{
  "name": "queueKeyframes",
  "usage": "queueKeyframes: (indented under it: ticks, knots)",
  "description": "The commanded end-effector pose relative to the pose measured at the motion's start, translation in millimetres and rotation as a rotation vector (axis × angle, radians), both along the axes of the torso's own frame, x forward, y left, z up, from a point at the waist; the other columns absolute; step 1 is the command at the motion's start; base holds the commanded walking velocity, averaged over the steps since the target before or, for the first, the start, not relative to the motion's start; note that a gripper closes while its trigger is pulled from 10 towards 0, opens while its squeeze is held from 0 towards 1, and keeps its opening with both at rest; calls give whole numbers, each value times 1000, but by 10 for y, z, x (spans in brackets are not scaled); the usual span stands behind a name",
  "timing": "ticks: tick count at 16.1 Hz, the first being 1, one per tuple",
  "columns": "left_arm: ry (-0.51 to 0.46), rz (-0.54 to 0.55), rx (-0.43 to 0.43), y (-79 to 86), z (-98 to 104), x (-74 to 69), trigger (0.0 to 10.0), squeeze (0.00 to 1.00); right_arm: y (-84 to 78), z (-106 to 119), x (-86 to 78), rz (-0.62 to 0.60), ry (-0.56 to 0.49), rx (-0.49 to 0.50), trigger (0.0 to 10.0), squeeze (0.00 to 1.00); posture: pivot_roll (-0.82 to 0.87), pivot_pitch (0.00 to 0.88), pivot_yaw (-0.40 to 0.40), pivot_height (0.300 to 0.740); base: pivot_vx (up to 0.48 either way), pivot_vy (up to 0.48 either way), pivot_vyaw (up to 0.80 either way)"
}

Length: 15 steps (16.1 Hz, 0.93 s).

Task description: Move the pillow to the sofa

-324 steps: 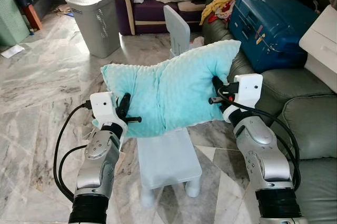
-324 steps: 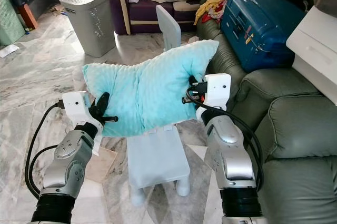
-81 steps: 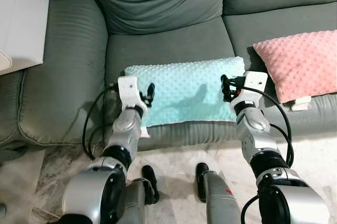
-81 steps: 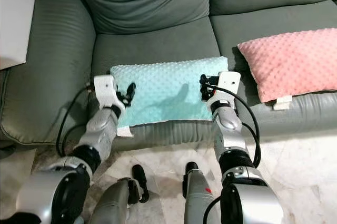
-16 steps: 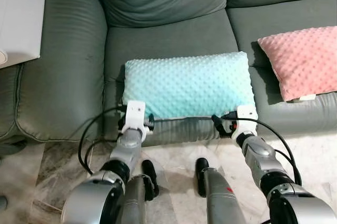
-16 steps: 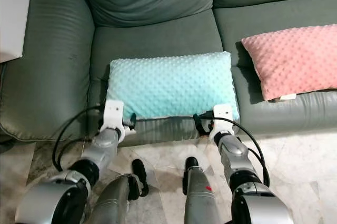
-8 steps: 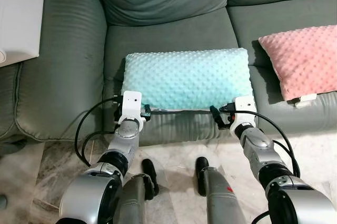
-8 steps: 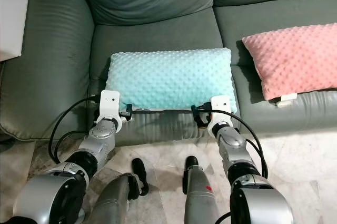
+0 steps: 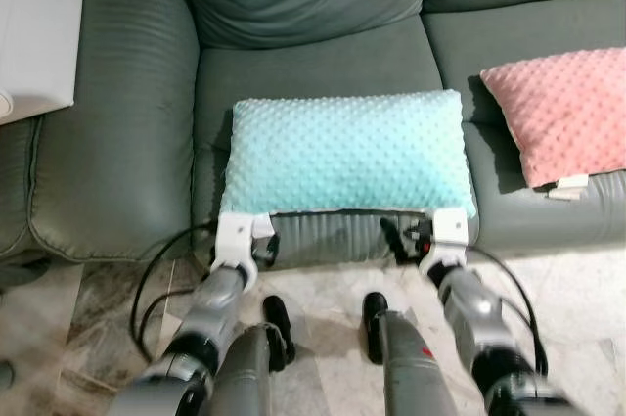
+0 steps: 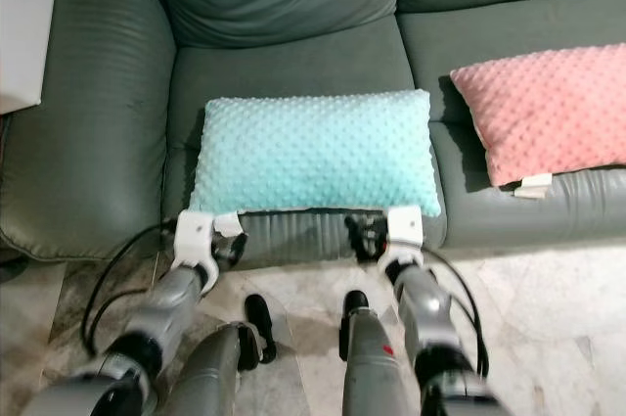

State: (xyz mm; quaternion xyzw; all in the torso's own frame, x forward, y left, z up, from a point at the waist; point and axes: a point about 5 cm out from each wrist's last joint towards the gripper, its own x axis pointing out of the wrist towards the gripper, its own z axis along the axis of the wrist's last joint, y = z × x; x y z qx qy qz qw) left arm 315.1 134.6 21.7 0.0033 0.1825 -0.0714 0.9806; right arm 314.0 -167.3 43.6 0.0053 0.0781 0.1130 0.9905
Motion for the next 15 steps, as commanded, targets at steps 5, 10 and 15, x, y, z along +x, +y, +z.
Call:
queueKeyframes:
  ticks: [5,10,15]
  knots:
    - [-20,-114,14,135,-114,-253,10000,0,305,-136,-245,121,34,68,10000,0,-95,293,112,740,0,0,0]
    - [60,-79,110,299,-301,-392,10000,0,691,-102,-256,457,35,-74,10000,0,-118,99,97,740,0,0,0]
    - [29,37,131,580,-170,-255,10000,0,428,-103,-202,343,10,-262,10000,0,-113,0,68,740,0,0,0]
